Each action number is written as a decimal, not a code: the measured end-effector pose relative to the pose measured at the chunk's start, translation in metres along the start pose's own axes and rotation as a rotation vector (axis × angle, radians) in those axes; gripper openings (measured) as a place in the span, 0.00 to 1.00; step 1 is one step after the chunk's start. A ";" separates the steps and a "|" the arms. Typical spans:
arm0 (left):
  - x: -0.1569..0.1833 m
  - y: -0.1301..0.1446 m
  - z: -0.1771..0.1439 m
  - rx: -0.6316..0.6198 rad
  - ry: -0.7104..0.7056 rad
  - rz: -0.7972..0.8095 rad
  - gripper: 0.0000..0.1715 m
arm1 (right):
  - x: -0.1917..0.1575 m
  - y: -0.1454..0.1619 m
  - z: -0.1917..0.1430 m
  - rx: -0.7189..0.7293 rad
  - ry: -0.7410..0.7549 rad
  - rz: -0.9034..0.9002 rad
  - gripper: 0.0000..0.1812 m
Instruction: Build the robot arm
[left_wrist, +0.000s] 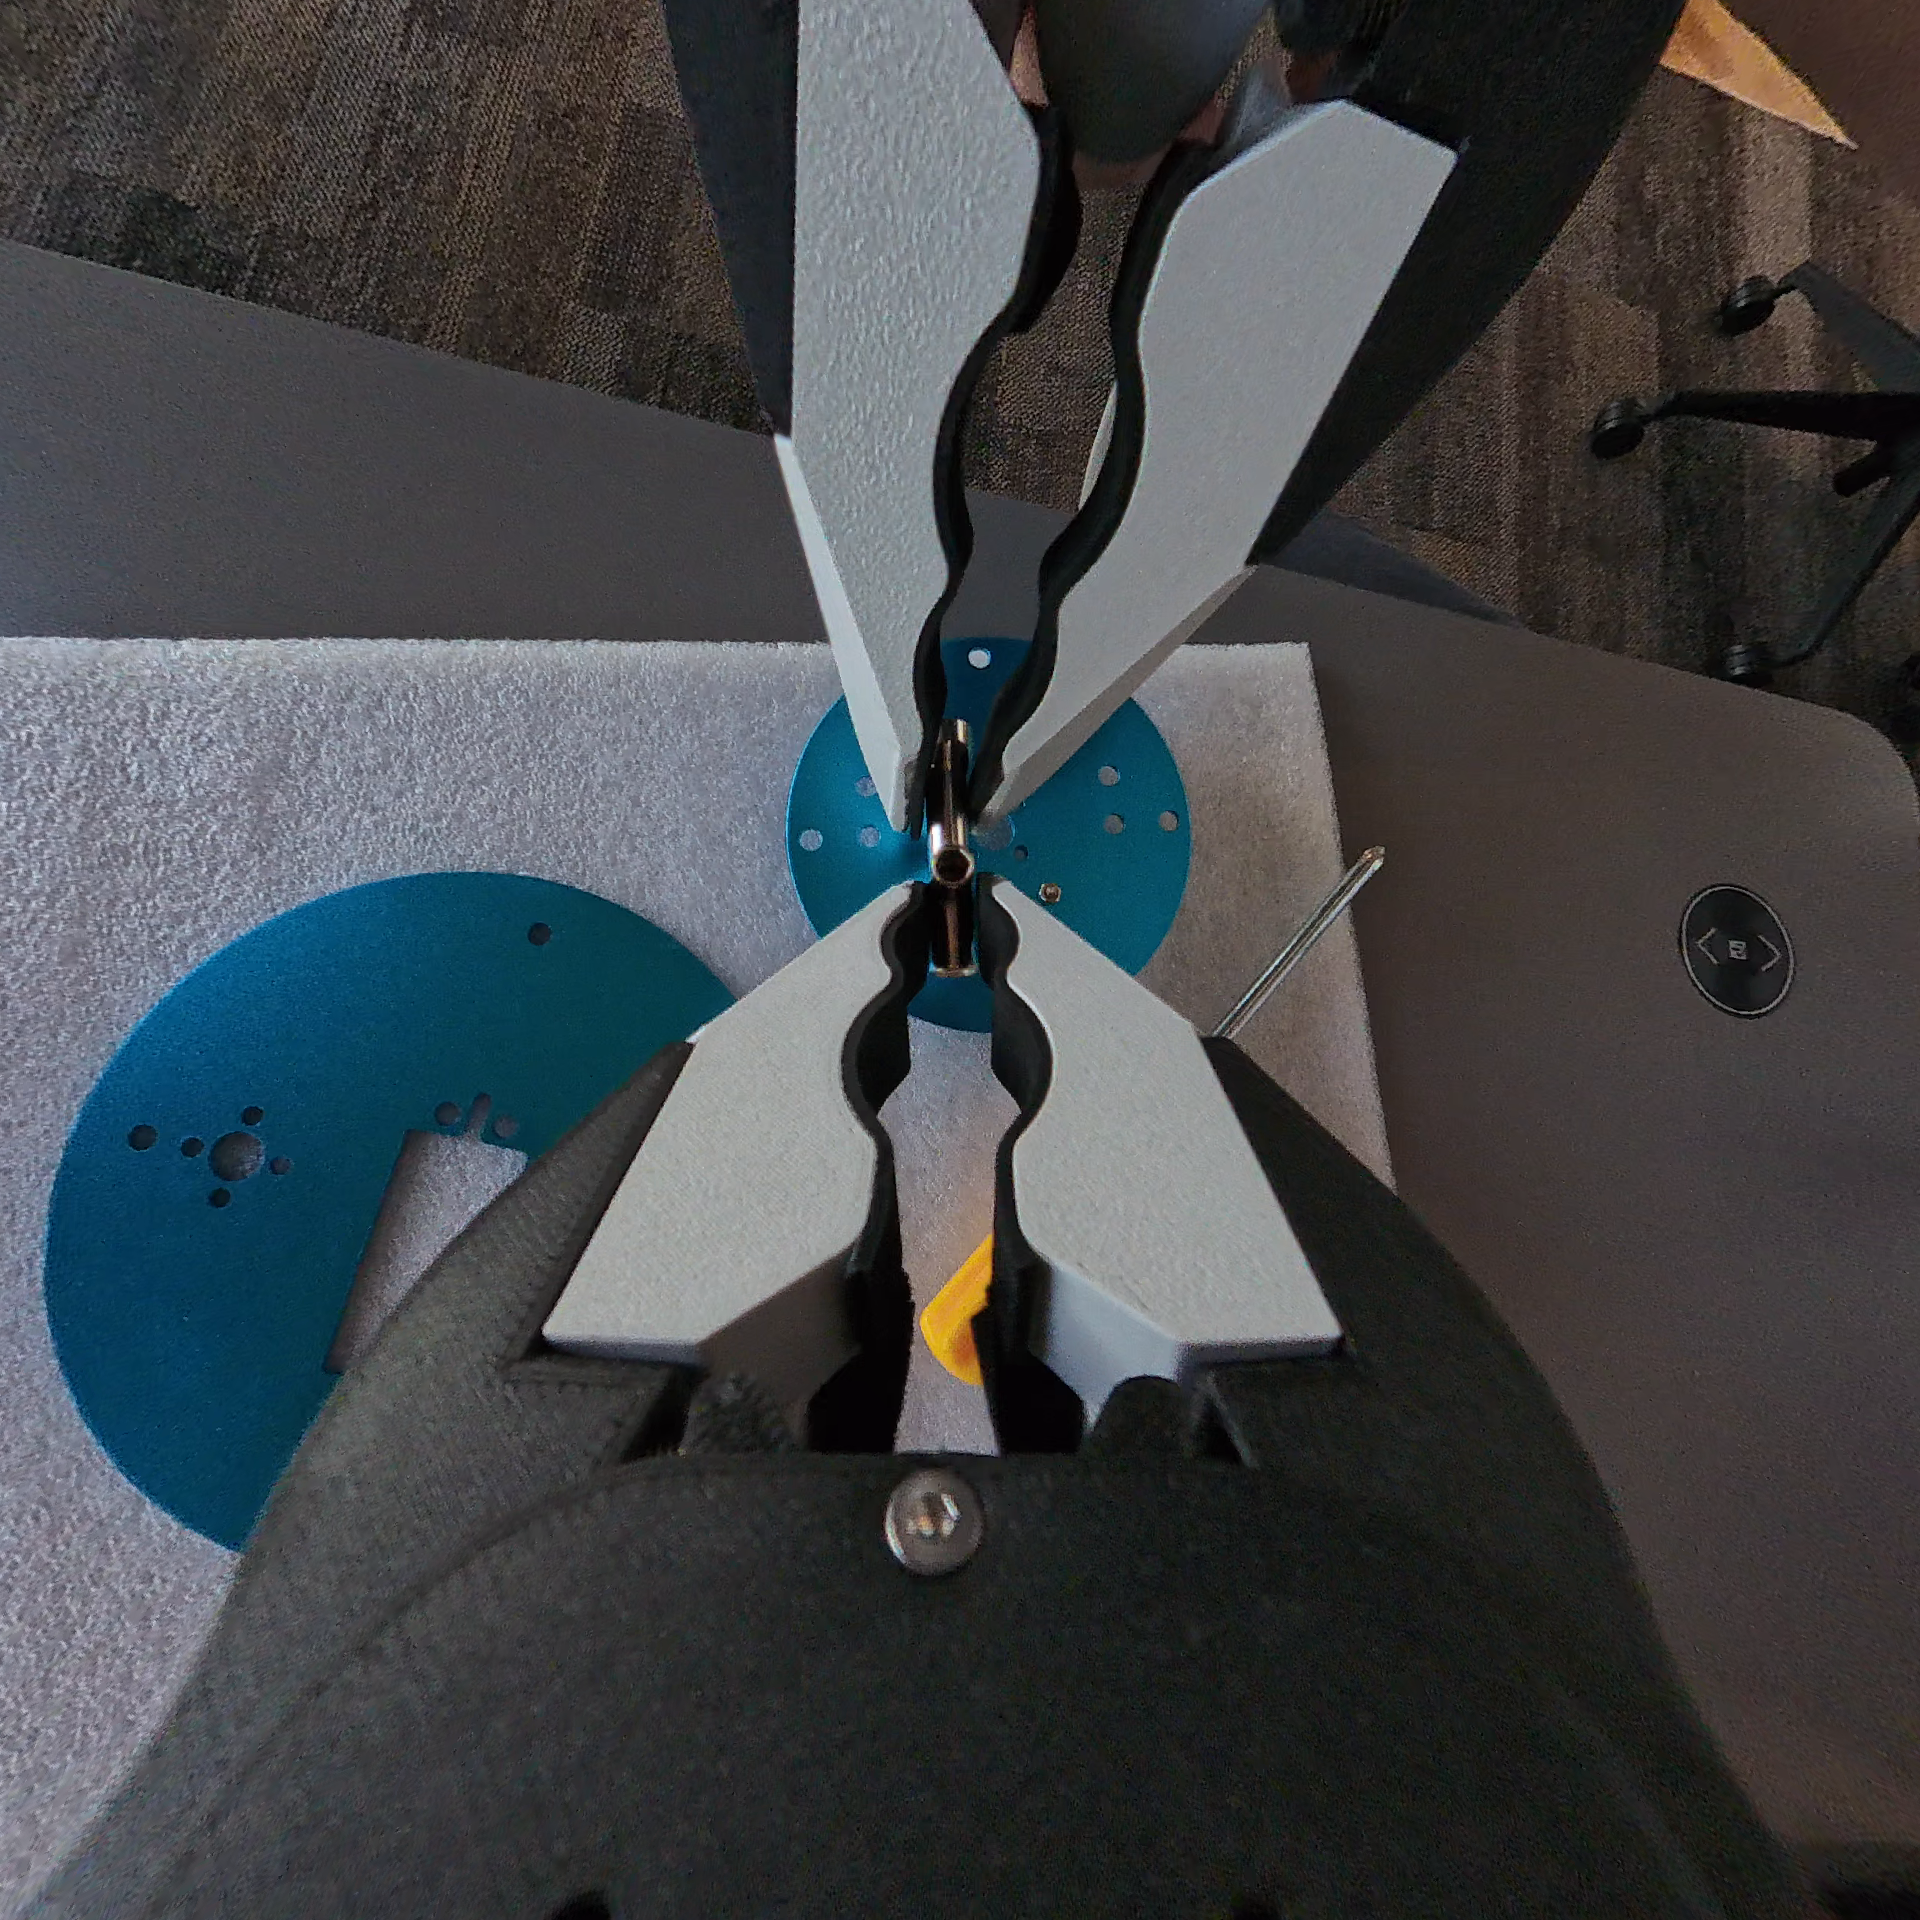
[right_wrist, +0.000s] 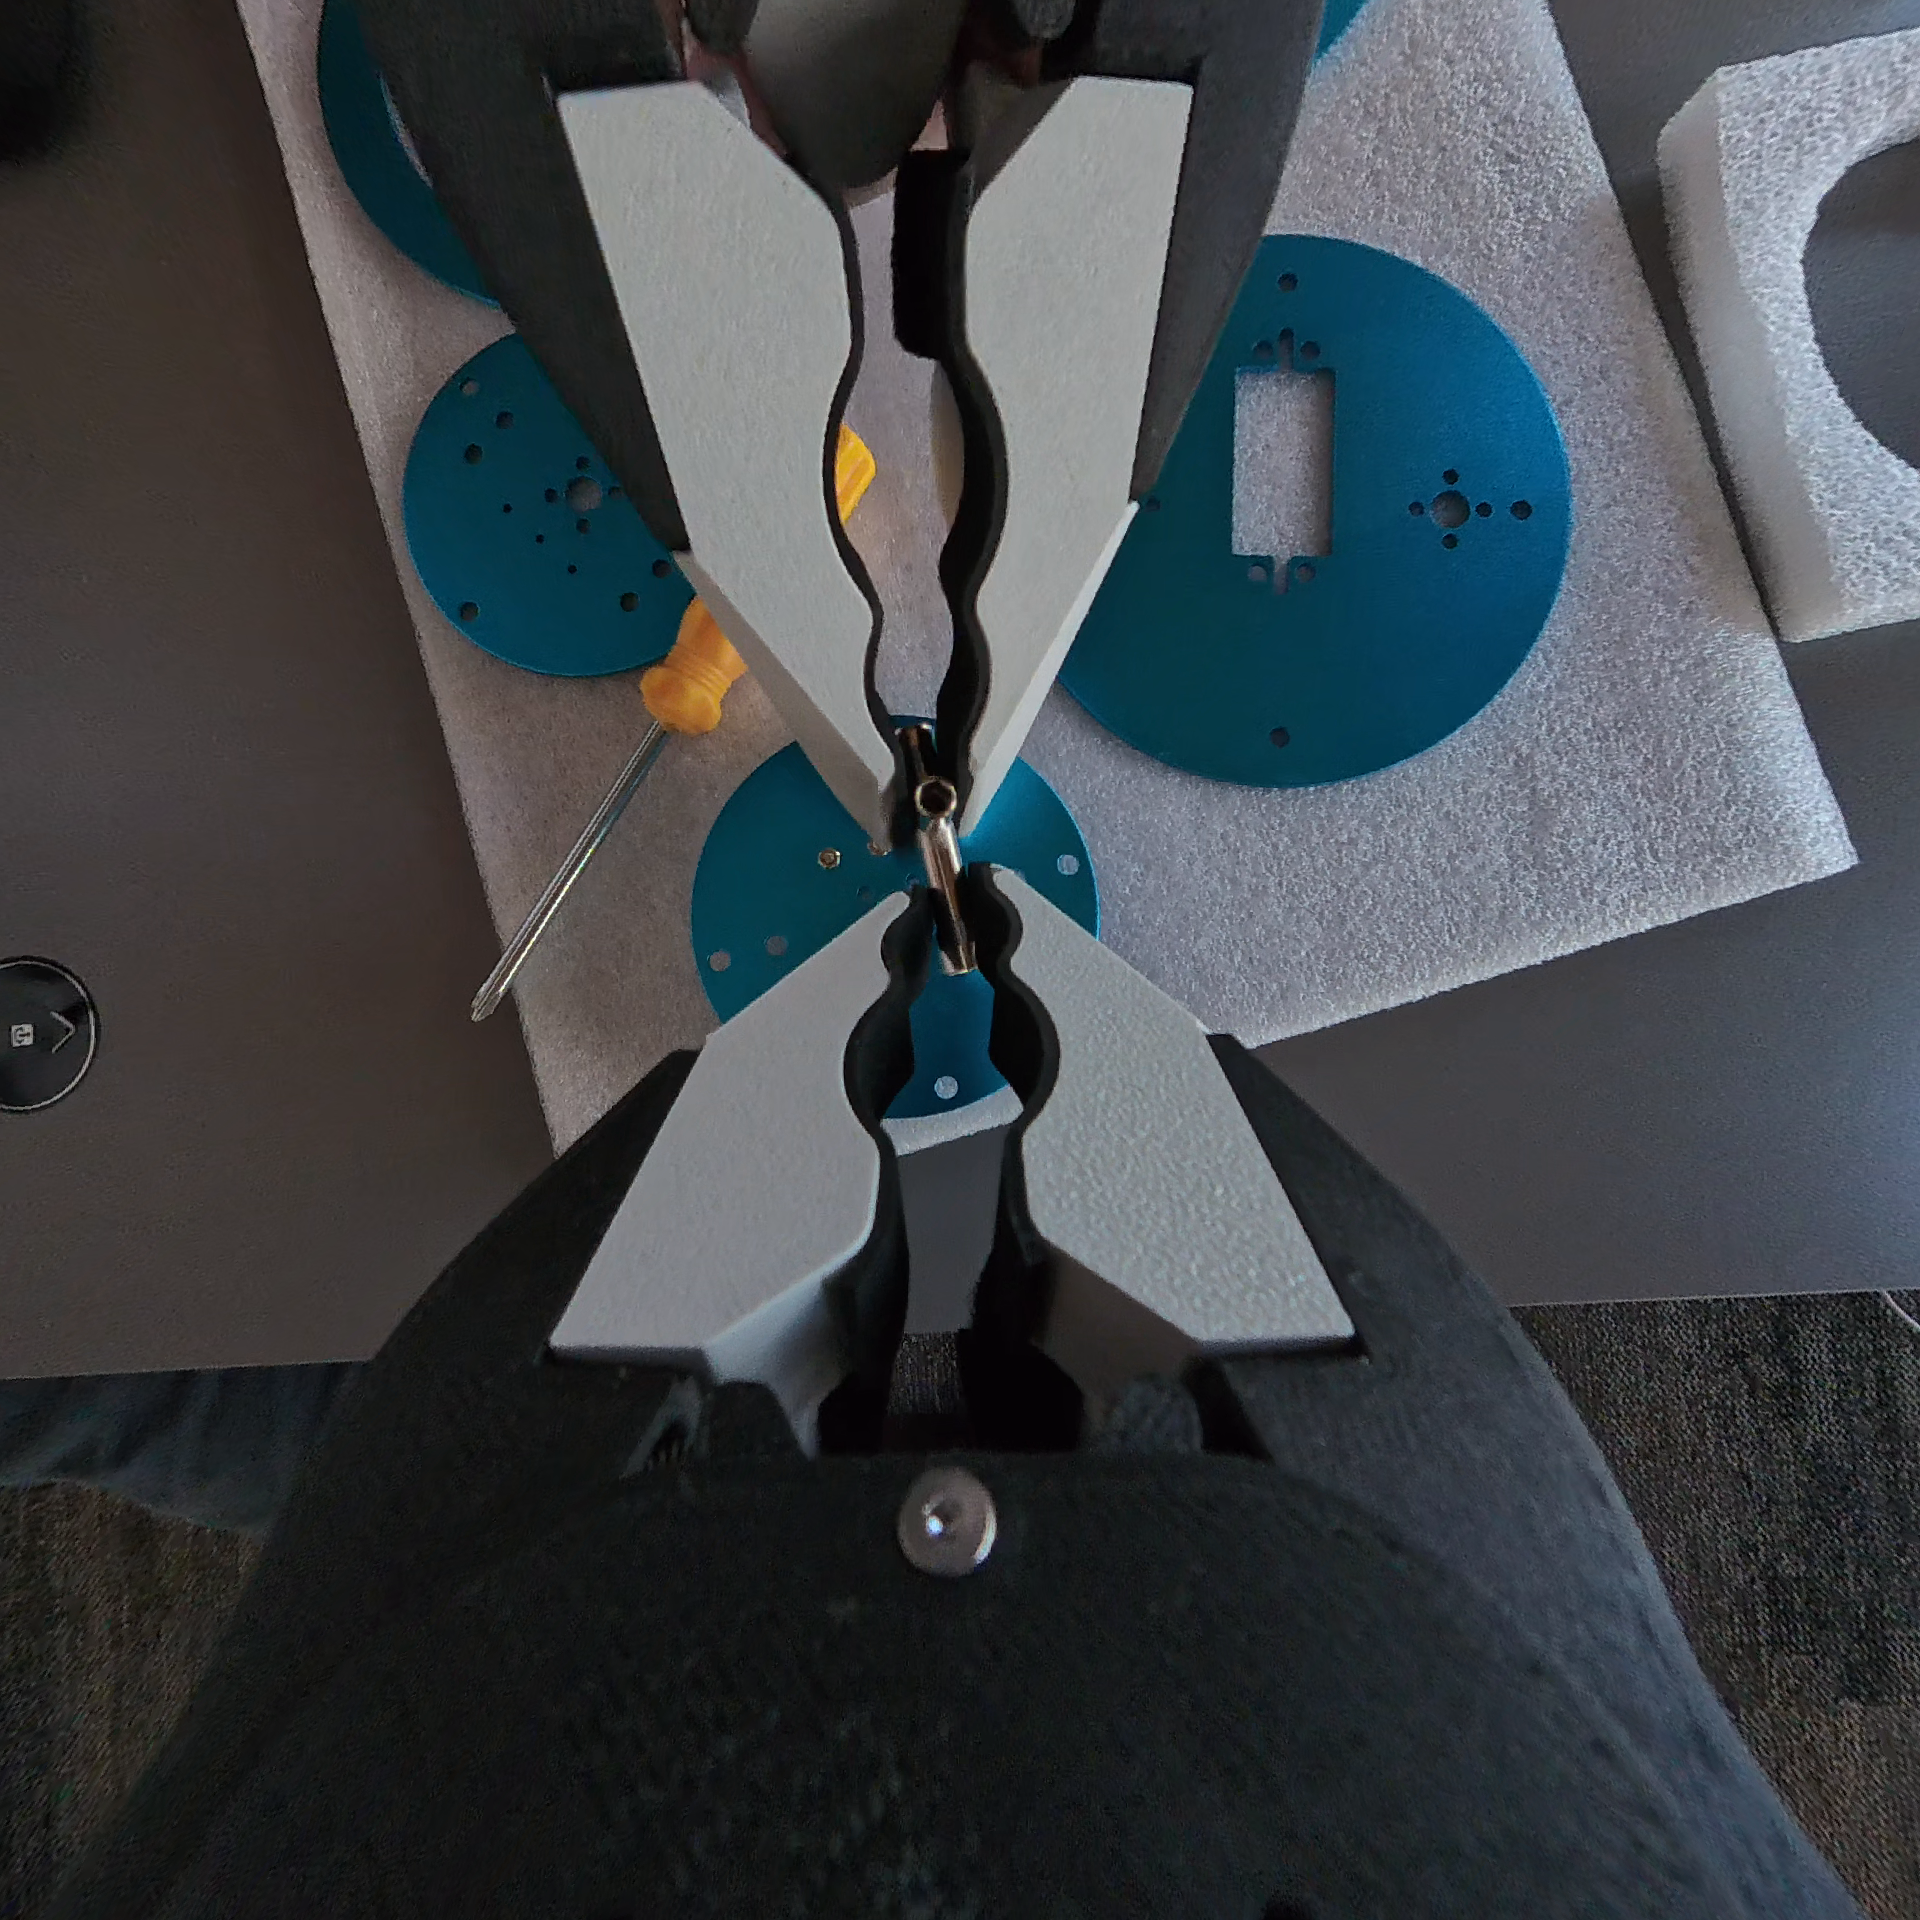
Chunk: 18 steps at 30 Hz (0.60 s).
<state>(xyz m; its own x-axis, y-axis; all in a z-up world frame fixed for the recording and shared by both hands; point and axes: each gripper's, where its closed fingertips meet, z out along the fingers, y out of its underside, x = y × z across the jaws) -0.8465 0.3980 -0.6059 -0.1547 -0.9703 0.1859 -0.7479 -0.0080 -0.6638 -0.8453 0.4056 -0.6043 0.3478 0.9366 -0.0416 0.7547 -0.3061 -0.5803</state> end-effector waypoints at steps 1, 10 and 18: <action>0.001 0.000 -0.001 0.004 0.011 -0.003 0.05 | 0.000 0.000 0.000 -0.004 0.001 -0.002 0.04; -0.001 -0.006 -0.005 0.036 0.000 0.032 0.03 | 0.000 0.001 0.000 -0.013 0.004 -0.011 0.04; -0.001 -0.005 -0.005 0.060 -0.030 0.056 0.03 | 0.001 0.002 -0.002 0.027 0.014 0.028 0.07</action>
<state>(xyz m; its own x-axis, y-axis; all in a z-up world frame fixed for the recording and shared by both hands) -0.8461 0.4000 -0.5994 -0.1749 -0.9765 0.1259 -0.6985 0.0330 -0.7149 -0.8425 0.4059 -0.6043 0.3766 0.9252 -0.0475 0.7292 -0.3276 -0.6008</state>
